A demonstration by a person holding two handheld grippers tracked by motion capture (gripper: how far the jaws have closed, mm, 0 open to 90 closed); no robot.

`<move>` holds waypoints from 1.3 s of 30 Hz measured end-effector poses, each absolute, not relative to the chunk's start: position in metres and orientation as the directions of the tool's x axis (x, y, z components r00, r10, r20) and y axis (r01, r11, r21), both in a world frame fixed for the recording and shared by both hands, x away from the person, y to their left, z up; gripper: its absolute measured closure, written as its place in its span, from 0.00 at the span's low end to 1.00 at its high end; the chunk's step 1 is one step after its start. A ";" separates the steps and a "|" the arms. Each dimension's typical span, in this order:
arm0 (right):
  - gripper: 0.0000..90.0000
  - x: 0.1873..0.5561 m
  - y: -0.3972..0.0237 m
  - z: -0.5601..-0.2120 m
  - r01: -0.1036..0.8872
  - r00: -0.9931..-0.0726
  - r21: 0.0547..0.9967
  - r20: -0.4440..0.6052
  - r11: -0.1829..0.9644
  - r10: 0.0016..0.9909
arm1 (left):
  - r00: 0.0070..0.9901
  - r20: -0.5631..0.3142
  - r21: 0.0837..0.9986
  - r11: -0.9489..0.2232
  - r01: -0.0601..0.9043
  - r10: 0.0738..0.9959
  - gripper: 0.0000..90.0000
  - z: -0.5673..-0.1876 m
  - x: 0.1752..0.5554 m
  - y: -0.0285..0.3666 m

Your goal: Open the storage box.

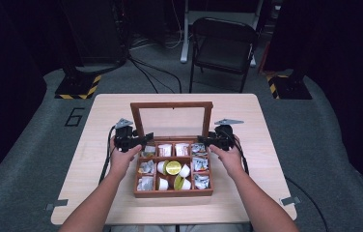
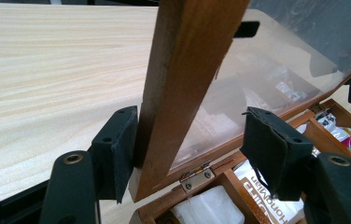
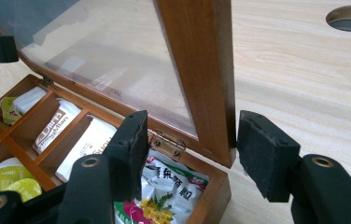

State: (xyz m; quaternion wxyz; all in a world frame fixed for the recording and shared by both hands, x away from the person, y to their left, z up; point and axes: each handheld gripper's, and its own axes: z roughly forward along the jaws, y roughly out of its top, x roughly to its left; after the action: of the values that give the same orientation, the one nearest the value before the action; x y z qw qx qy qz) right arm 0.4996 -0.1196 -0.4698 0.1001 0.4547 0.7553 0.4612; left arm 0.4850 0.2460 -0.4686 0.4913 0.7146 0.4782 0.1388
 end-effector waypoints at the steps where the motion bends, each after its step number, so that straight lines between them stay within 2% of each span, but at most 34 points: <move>1: 0.48 0.500 -0.120 -0.470 0.595 -0.566 0.788 0.268 0.161 0.779 | 0.505 -0.272 0.836 -0.059 0.546 0.819 0.41 -0.469 0.485 0.246; 9: 0.51 0.503 -0.116 -0.469 0.564 -0.579 0.808 0.239 0.171 0.779 | 0.498 -0.261 0.841 -0.059 0.538 0.827 0.44 -0.470 0.486 0.247; 25: 0.52 0.510 -0.115 -0.463 0.538 -0.595 0.829 0.249 0.149 0.764 | 0.497 -0.260 0.841 -0.059 0.538 0.828 0.43 -0.471 0.488 0.246; 27: 0.52 0.511 -0.115 -0.463 0.546 -0.586 0.828 0.270 0.126 0.764 | 0.495 -0.263 0.841 -0.055 0.539 0.828 0.44 -0.472 0.489 0.246; 39: 0.56 0.513 -0.107 -0.467 0.539 -0.545 0.830 0.214 0.144 0.811 | 0.454 -0.255 0.841 -0.036 0.540 0.854 0.50 -0.476 0.495 0.245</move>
State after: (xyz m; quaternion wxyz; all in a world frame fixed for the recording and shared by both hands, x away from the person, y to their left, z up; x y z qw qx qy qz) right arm 0.5130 -0.1073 -0.4667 0.1442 0.4547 0.7423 0.4706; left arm 0.4945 0.2445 -0.4757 0.4848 0.7013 0.4970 0.1617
